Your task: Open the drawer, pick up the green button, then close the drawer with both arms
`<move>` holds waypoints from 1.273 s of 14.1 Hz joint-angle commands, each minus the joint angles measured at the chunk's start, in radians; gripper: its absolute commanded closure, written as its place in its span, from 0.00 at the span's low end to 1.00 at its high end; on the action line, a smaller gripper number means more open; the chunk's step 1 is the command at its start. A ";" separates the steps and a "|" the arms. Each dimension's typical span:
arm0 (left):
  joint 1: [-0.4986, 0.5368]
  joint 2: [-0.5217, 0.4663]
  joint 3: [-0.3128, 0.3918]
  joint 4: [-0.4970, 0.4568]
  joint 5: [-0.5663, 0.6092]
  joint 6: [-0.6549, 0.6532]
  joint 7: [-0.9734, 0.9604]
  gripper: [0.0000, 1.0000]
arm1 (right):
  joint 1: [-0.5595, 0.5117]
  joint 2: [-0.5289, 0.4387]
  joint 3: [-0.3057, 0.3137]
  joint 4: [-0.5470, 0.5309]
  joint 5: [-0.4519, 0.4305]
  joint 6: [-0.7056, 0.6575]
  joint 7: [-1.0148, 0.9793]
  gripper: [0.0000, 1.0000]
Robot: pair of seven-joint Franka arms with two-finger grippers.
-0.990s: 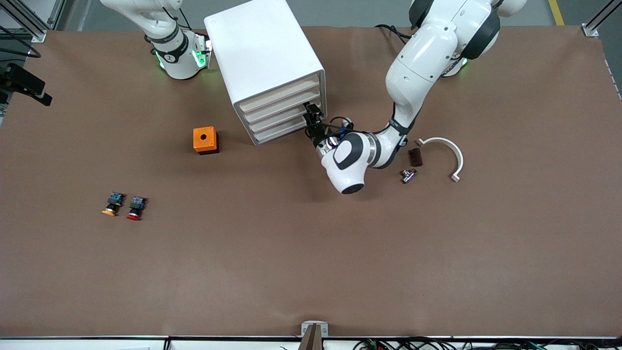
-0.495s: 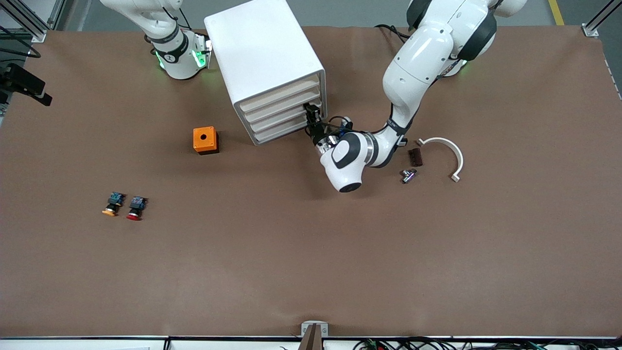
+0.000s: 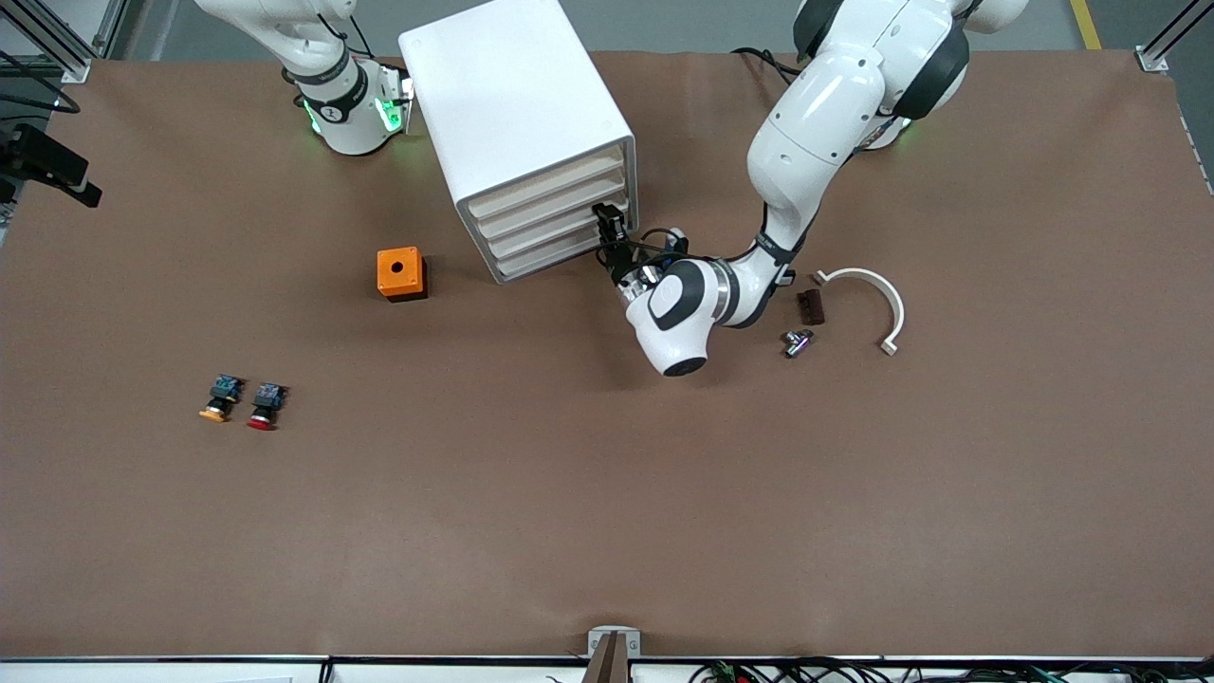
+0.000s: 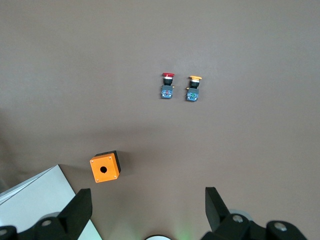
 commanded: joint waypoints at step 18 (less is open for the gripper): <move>0.218 -0.002 0.004 0.046 -0.063 0.093 0.028 0.76 | 0.001 0.127 0.002 0.039 -0.013 0.034 0.008 0.00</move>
